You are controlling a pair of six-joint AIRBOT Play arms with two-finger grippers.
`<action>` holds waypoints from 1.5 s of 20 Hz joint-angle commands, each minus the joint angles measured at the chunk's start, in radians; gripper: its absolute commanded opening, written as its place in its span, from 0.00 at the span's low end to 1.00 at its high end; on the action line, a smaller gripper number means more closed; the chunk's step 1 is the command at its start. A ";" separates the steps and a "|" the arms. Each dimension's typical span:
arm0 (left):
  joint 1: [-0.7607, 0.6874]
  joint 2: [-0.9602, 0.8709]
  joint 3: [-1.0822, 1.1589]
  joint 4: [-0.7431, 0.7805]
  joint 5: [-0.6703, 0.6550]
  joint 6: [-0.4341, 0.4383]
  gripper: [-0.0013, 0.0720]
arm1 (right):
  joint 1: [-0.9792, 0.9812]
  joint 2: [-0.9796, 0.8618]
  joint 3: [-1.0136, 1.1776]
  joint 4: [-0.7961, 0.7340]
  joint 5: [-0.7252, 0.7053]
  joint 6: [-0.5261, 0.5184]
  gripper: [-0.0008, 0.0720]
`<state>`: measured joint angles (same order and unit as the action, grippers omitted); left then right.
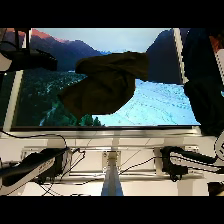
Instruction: Fold the clothes and pants, and hang the long-sleeved shirts on hangers.
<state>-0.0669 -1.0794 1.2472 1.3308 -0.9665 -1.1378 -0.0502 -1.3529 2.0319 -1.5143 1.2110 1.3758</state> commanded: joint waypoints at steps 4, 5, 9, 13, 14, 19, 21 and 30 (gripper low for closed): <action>0.000 0.000 0.000 0.000 0.000 0.000 0.05 | 0.000 0.000 0.001 0.000 0.000 0.000 0.05; 0.000 0.000 0.000 0.000 0.000 0.000 0.05 | 0.000 0.000 0.001 0.000 0.000 0.000 0.05; 0.000 0.000 0.000 0.000 0.000 0.000 0.05 | 0.000 0.000 0.001 0.000 0.000 0.000 0.05; 0.000 0.000 0.000 0.000 0.000 0.000 0.05 | 0.000 0.000 0.001 0.000 0.000 0.000 0.05; 0.000 0.000 0.000 0.000 0.000 0.000 0.05 | 0.000 0.000 0.001 0.000 0.000 0.000 0.05; 0.000 0.000 0.000 0.000 0.001 0.000 0.05 | 0.000 0.000 0.001 0.001 -0.001 0.000 0.05; 0.000 -0.006 0.000 0.000 0.002 0.000 0.05 | 0.000 -0.001 0.001 0.001 -0.003 0.000 0.05; 0.000 -0.050 -0.001 0.000 0.000 0.000 0.05 | 0.212 -0.025 -0.178 0.441 0.099 -0.151 0.05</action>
<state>-0.0662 -1.1187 1.2472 1.3308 -0.9653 -1.1378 0.0559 -1.3651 1.9354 -1.1908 1.2720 1.3197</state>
